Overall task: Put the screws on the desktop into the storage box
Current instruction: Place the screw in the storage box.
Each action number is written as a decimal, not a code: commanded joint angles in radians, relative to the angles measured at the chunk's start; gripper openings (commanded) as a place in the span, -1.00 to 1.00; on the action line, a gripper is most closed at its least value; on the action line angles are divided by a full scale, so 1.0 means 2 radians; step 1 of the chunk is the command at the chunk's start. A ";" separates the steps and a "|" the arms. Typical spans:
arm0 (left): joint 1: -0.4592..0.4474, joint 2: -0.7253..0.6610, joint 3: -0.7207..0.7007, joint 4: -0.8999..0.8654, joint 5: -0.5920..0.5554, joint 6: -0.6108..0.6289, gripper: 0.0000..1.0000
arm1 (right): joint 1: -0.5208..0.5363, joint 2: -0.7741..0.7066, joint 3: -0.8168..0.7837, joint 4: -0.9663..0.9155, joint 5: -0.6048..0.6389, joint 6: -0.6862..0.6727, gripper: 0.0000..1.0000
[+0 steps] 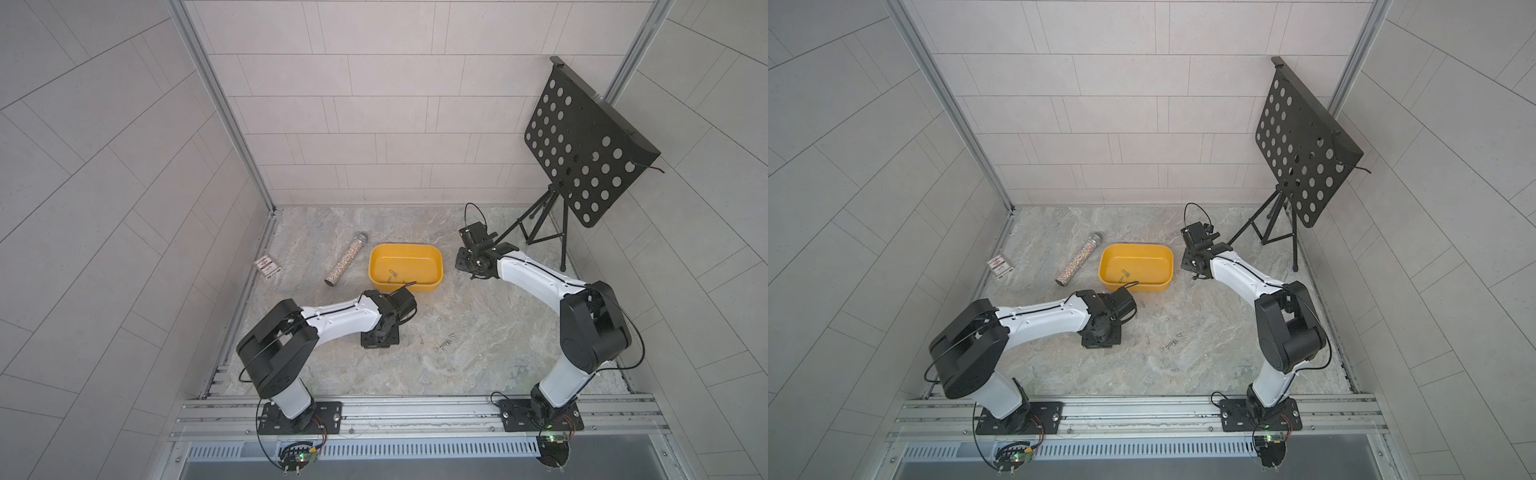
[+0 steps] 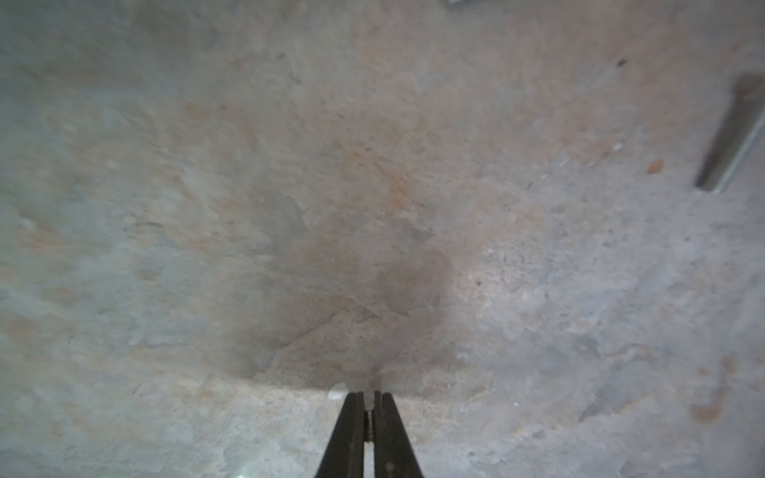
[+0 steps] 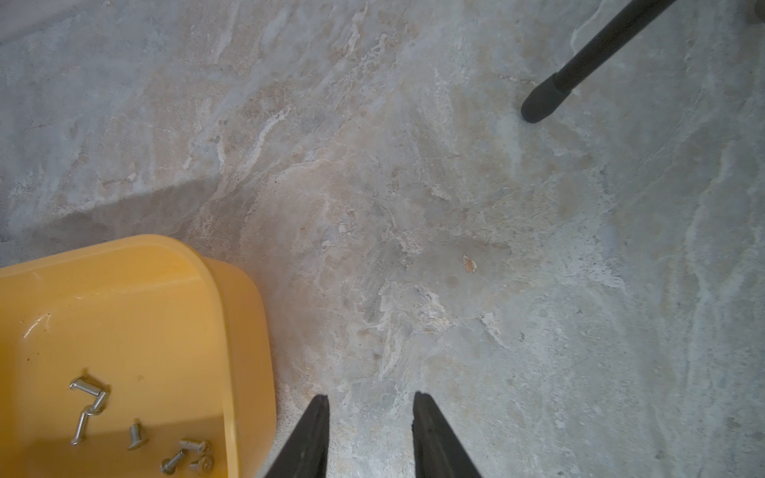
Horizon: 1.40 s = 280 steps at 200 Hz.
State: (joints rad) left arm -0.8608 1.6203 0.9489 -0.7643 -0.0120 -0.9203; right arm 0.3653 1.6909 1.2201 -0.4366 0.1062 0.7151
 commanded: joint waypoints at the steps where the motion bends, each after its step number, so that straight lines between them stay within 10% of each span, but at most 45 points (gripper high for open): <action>1: -0.003 -0.034 0.039 -0.053 -0.036 0.016 -0.88 | -0.002 0.003 -0.007 -0.002 0.001 0.001 -0.23; 76: 0.024 -0.008 0.201 -0.137 -0.093 0.089 -0.89 | -0.002 0.015 -0.007 0.004 -0.004 0.002 -0.22; 183: 0.121 0.219 0.469 -0.142 -0.051 0.170 -0.89 | -0.002 0.030 -0.002 0.007 -0.013 0.003 -0.20; 280: 0.146 0.330 0.550 -0.151 -0.034 0.186 -0.84 | -0.002 0.046 0.004 0.014 -0.033 0.002 -0.17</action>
State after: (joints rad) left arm -0.5774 2.2681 2.0037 -1.0309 -0.0875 -0.5667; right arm 0.3637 1.7729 1.2186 -0.4072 0.0429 0.7155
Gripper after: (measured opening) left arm 0.065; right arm 0.413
